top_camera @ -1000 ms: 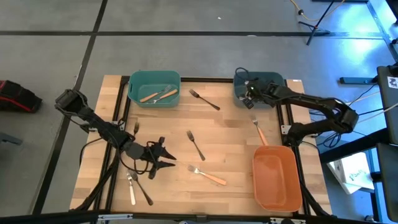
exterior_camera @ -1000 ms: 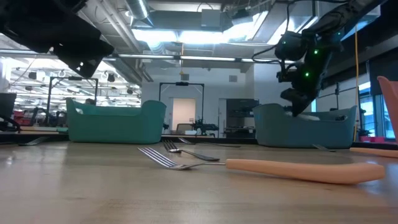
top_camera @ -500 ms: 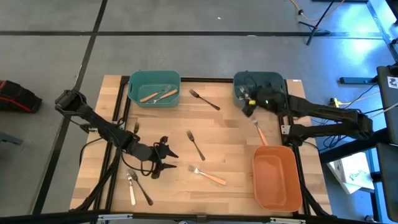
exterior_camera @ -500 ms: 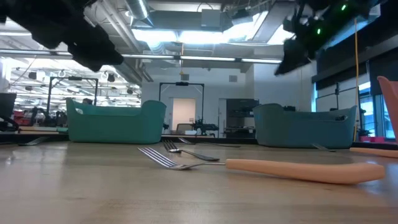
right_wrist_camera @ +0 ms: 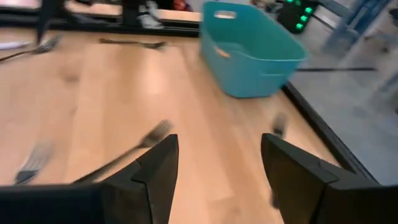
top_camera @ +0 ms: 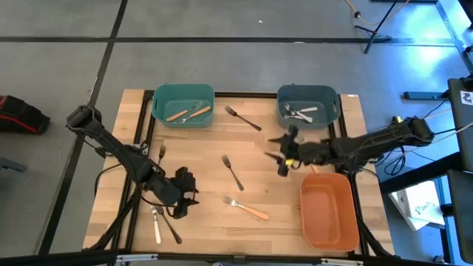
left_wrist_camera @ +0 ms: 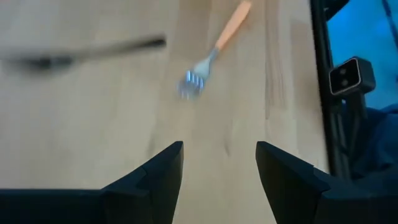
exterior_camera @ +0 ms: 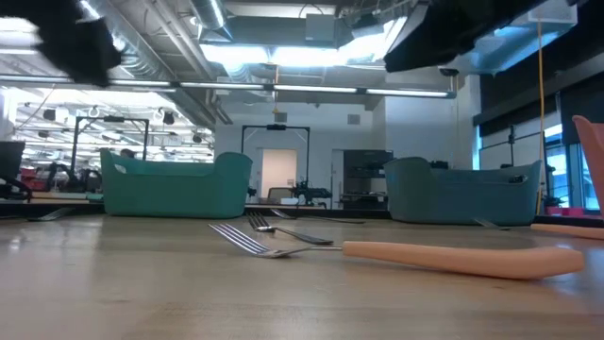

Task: Sort silverware by color (type)
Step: Put the white fork into the blue bin

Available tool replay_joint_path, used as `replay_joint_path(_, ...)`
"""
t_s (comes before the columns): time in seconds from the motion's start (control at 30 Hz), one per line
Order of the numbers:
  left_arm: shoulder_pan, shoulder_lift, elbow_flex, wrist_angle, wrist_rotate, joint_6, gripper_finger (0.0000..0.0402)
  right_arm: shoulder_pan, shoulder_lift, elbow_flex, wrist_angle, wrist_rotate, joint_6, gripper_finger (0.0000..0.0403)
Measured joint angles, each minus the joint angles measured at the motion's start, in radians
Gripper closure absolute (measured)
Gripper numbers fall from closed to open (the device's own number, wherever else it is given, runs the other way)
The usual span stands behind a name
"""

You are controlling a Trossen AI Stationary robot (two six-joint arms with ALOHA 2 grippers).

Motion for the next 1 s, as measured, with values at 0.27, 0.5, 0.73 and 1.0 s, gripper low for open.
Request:
replay_joint_path(0.27,-0.129,0.000,0.006,-0.162,0.218,-0.540,0.0204,0.126,0.178,0.000,0.118,0.015,0.001,0.0189)
replay_joint_path(0.5,-0.239,0.000,0.006,-0.278,0.306,-0.873,0.0204,0.181,0.286,-0.001,0.129,0.050,0.051,0.0189)
replay_joint_path(0.73,-0.318,0.029,0.006,-0.324,0.325,-1.120,0.0204,0.190,0.324,-0.001,0.128,0.057,0.103,0.0189)
replay_joint_path(1.0,-0.364,0.187,0.005,-0.312,0.502,-1.224,0.0204,0.190,0.325,-0.001,0.128,0.057,0.109,0.0189)
